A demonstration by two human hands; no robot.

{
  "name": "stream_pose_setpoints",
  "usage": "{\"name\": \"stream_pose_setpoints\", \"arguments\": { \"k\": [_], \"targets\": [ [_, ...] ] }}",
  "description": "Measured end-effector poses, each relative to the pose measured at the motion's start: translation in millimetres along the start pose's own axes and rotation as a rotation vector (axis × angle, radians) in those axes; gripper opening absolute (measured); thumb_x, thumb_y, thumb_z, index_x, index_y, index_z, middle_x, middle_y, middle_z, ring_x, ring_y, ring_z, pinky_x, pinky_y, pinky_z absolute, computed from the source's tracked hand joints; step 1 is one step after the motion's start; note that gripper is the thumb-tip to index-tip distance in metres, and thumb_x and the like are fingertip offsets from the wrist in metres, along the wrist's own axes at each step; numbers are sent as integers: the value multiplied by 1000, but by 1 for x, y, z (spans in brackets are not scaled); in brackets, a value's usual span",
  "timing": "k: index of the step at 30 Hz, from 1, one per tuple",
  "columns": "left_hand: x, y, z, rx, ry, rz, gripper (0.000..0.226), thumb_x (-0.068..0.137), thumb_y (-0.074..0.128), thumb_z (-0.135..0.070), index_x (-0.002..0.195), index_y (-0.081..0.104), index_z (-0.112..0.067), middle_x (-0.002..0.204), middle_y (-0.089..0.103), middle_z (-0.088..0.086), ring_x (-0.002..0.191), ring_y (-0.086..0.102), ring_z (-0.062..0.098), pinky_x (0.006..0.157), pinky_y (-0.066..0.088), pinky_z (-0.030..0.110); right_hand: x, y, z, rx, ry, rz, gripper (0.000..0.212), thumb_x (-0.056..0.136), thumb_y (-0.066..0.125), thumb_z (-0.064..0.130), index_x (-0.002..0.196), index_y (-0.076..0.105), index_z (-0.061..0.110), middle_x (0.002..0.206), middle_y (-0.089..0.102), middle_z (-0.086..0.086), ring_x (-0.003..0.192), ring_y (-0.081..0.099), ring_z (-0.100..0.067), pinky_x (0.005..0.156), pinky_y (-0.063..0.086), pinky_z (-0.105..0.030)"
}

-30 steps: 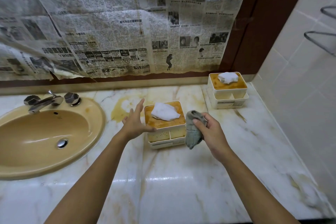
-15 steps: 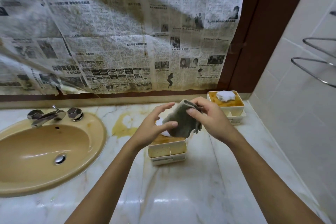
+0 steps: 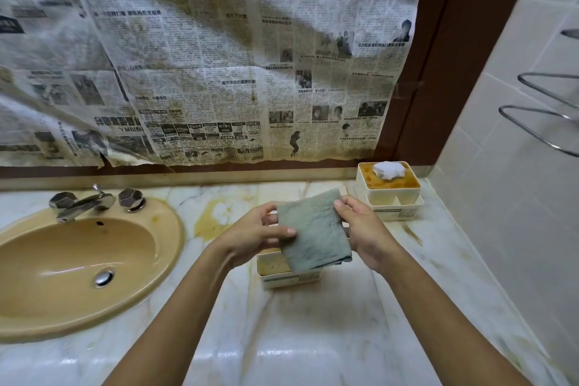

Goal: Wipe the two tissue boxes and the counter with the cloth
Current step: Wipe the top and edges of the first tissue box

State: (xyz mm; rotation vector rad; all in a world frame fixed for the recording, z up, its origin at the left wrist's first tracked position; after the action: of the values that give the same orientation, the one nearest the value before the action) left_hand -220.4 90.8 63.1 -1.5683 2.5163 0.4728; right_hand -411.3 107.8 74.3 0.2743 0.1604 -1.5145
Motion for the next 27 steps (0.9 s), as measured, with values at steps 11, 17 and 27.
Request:
{"name": "stream_pose_setpoints", "arguments": {
  "k": [11, 17, 27],
  "targets": [
    [3, -14, 12, -316, -108, -112, 39, 98, 53, -42, 124, 65, -16, 114, 68, 12, 95, 69, 30, 75, 59, 45, 2, 4, -17, 391, 165, 77, 36, 102, 49, 36, 129, 62, 15, 128, 63, -19, 119, 63, -37, 94, 54, -56],
    [4, -16, 1, -383, -71, -51, 82, 93, 30, -70, 90, 77, -3, 122, 68, 13, 106, 66, 36, 89, 55, 51, 10, 3, -15, 440, 120, 60, 68, 102, 37, 54, 80, 72, 0, 116, 66, -23, 111, 63, -35, 96, 51, -54],
    [3, -18, 15, -84, -16, -93, 21, 92, 66, -10, 112, 63, -9, 104, 69, 12, 81, 68, 17, 69, 55, 25, 5, 7, -17, -70, -37, 3, 32, 87, 73, 7, 115, 67, 22, 98, 75, -13, 95, 70, -28, 80, 57, -48]
  ]
}}
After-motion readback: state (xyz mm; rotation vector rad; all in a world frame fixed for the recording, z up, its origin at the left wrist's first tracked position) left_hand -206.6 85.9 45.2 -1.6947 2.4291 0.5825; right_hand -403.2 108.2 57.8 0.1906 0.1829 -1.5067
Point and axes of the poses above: each hand's wrist, its own x-axis towards the middle knuckle, its own y-axis out of the palm, z = x × y, the point moved 6 cm from there along x, towards the middle knuckle
